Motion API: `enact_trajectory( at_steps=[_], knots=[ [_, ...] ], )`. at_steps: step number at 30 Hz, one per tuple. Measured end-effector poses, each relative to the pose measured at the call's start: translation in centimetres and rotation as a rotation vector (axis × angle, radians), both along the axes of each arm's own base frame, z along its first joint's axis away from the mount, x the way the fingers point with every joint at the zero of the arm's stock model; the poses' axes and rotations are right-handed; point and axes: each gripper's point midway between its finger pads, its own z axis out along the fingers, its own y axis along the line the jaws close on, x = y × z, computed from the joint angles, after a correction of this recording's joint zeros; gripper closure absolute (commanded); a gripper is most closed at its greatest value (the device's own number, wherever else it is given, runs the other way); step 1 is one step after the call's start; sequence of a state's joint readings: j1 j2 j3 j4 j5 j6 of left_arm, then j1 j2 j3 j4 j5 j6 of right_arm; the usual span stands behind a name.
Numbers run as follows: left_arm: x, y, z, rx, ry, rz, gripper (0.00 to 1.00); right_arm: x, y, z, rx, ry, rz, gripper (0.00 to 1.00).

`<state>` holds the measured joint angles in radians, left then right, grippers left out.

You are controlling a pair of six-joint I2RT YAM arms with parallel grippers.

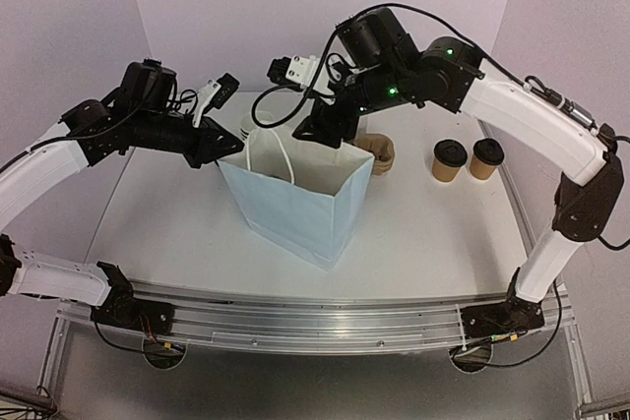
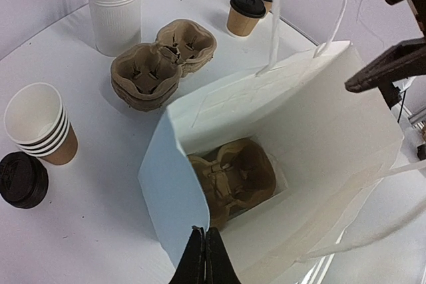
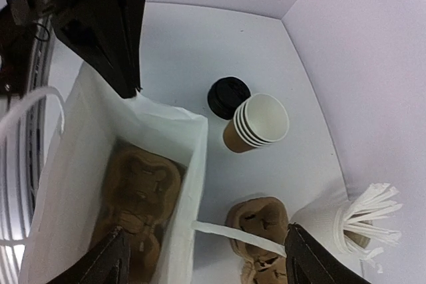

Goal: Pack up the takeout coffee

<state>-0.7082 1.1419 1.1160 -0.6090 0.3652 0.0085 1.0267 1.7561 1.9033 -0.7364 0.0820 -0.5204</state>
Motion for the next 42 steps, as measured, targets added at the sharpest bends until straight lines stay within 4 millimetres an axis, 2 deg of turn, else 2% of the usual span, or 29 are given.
enact_trajectory(
  at_steps=[6, 11, 15, 18, 25, 28, 32, 35, 38, 40, 42],
  knots=[
    [0.4, 0.1, 0.1, -0.011, 0.014, 0.035, 1.00, -1.0, -0.4, 0.4, 0.101, 0.159, 0.021, 0.25],
    [0.7, 0.3, 0.0, -0.020, 0.043, 0.080, 1.00, -1.6, -0.3, 1.9, 0.185, 0.244, -0.004, 0.28],
    [1.0, 0.6, -0.2, -0.034, 0.086, 0.148, 1.00, -1.3, -0.4, 4.0, 0.287, 0.309, -0.105, 0.30],
    [1.2, 1.1, -0.2, -0.054, 0.128, 0.209, 0.98, -0.6, -2.4, 5.3, 0.366, 0.335, -0.264, 0.29],
    [0.4, 1.5, -1.2, -0.098, 0.234, 0.269, 0.75, 0.4, -10.1, 5.6, 0.508, 0.378, -0.643, 0.28],
    [0.2, 1.4, -1.2, -0.106, 0.250, 0.266, 0.66, 1.5, -12.2, 5.4, 0.545, 0.399, -0.768, 0.27],
    [0.2, 1.4, -0.9, -0.084, 0.197, 0.228, 0.39, 2.5, -13.8, 3.4, 0.524, 0.450, -0.895, 0.27],
    [0.4, 1.1, 1.0, -0.075, 0.097, 0.168, 0.30, 3.1, -14.7, 2.2, 0.514, 0.490, -0.959, 0.27],
    [0.7, 0.2, 4.6, -0.062, -0.067, 0.043, 0.26, 3.5, -15.6, 1.2, 0.513, 0.533, -1.013, 0.27],
    [0.8, -0.6, 6.6, -0.055, -0.164, -0.039, 0.23, 4.0, -16.7, 0.6, 0.510, 0.552, -1.064, 0.26],
    [0.9, -1.4, 7.7, -0.029, -0.237, -0.124, 0.22, 4.5, -18.2, -0.1, 0.499, 0.564, -1.128, 0.25]
  ],
)
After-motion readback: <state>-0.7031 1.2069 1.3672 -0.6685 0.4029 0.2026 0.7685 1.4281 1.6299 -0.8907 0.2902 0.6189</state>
